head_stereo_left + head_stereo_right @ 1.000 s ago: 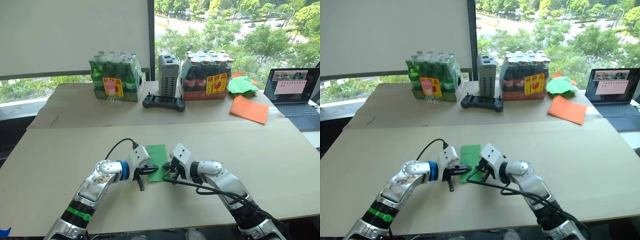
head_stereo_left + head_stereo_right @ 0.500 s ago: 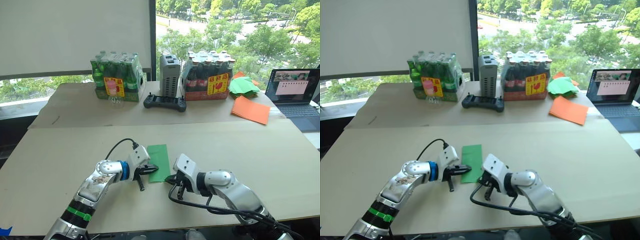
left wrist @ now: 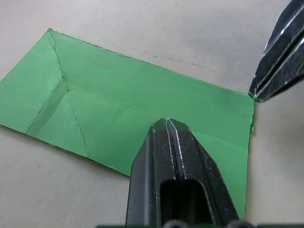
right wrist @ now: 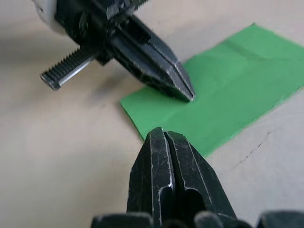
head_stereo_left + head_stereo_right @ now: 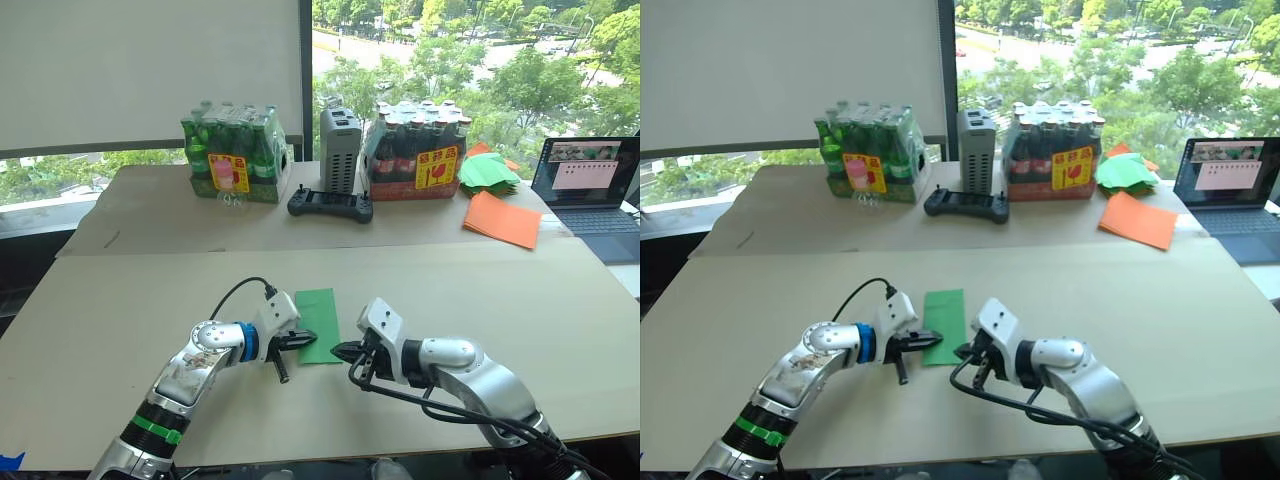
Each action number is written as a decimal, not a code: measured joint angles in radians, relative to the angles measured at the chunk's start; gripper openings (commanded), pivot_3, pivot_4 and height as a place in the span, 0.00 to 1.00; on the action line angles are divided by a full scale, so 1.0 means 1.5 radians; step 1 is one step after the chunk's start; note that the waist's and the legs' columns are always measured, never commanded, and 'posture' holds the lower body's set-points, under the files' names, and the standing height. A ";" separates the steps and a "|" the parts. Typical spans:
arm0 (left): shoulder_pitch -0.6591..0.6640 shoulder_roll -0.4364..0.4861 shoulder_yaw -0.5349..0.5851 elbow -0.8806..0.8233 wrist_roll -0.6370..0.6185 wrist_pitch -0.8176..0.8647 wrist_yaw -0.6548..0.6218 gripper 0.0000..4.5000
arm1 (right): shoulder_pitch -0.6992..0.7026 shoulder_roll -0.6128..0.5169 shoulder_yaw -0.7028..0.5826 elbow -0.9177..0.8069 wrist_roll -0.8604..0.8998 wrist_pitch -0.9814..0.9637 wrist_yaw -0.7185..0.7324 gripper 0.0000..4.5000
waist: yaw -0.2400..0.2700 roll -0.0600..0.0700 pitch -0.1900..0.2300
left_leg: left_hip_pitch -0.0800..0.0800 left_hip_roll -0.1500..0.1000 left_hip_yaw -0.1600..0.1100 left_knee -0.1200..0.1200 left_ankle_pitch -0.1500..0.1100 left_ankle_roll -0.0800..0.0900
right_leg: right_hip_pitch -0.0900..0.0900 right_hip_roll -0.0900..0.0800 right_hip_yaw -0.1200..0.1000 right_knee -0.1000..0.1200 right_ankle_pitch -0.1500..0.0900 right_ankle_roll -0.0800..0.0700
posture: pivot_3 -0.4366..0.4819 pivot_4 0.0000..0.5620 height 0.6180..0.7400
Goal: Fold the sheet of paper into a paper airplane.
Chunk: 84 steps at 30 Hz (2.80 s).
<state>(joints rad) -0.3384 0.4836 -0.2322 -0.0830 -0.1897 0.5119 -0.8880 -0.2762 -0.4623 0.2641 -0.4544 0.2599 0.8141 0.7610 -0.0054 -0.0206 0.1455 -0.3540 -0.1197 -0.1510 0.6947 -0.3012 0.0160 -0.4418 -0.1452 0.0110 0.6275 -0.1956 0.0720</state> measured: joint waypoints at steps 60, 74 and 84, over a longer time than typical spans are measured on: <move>-0.023 -0.026 -0.025 0.037 0.006 -0.029 0.025 0.00 | -0.033 -0.009 -0.034 0.142 -0.078 -0.057 -0.148 0.44 | 0.011 -0.001 0.000 | -0.007 -0.001 0.001 0.003 0.002 -0.001 | -0.008 -0.001 0.001 0.002 0.003 0.000 | 0.48 0.27 0.73; -0.024 -0.026 -0.026 0.035 0.006 -0.031 0.025 0.00 | -0.047 0.050 -0.103 0.183 -0.064 -0.056 -0.182 0.59 | 0.008 -0.001 0.000 | -0.009 -0.001 0.002 0.003 0.002 -0.002 | -0.010 -0.001 0.001 0.002 0.003 -0.001 | 0.48 0.27 0.73; -0.024 -0.026 -0.026 0.026 0.006 -0.018 0.025 0.00 | -0.061 0.078 -0.110 0.205 -0.047 -0.058 -0.186 0.01 | 0.004 0.000 0.000 | -0.009 -0.001 0.002 0.003 0.002 -0.002 | -0.010 0.000 0.001 0.002 0.003 -0.001 | 0.48 0.27 0.73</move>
<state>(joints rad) -0.3747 0.4446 -0.2708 -0.0441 -0.1807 0.4844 -0.8505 -0.3680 -0.3454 0.0988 -0.1466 0.1894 0.7278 0.4814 0.0008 -0.0213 0.1457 -0.3677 -0.1214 -0.1487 0.6988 -0.2979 0.0135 -0.4565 -0.1460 0.0129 0.6304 -0.1907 0.0710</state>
